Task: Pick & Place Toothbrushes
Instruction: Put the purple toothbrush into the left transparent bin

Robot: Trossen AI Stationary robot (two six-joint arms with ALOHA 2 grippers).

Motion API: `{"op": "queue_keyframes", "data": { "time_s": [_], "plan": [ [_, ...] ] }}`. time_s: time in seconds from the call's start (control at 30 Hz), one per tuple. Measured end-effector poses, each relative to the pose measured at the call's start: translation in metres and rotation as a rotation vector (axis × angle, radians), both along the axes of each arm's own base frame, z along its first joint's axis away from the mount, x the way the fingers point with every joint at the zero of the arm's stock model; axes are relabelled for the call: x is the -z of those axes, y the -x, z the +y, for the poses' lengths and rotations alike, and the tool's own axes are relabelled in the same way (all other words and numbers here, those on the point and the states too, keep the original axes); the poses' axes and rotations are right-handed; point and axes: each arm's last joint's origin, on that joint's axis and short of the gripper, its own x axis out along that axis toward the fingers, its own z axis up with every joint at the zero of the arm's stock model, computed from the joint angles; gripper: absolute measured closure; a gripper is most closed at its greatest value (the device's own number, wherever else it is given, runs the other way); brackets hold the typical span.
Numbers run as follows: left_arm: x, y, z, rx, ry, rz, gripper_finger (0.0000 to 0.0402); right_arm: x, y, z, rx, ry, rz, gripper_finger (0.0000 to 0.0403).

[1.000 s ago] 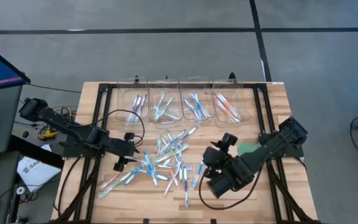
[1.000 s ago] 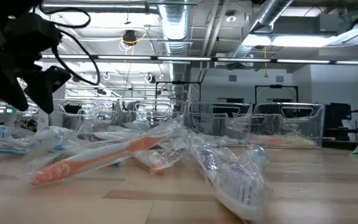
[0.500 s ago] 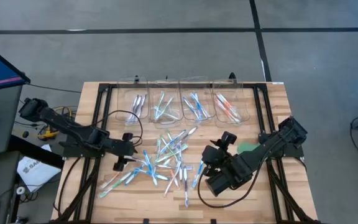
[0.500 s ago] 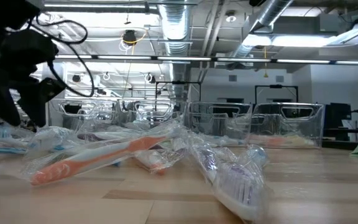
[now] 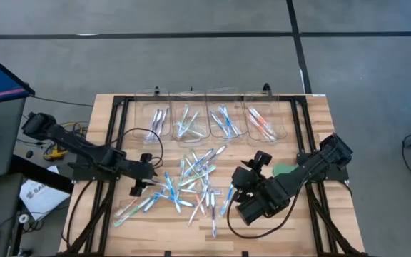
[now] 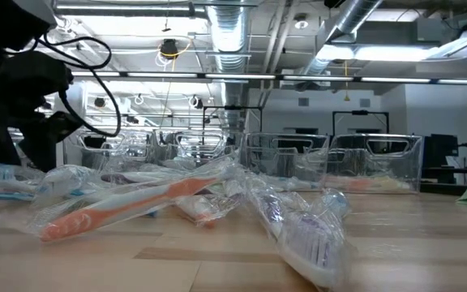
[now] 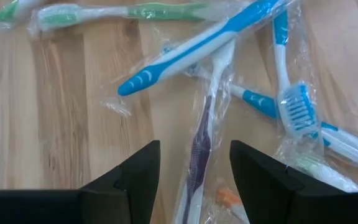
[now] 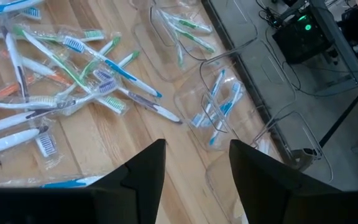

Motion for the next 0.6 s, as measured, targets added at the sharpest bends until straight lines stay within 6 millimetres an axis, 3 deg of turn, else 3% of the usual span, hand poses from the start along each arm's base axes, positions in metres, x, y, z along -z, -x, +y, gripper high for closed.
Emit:
{"op": "queue_keyframes", "data": {
  "time_s": [0.47,0.6],
  "plan": [
    [0.010,-0.007,-0.003,-0.007,-0.013,0.077,0.0217,0.000,0.000,0.000,0.000,0.000,0.000,0.0230],
    [0.011,-0.007,-0.003,-0.014,-0.012,0.088,0.0244,0.000,0.000,0.000,-0.001,0.001,0.001,0.0230]
  ]
}}
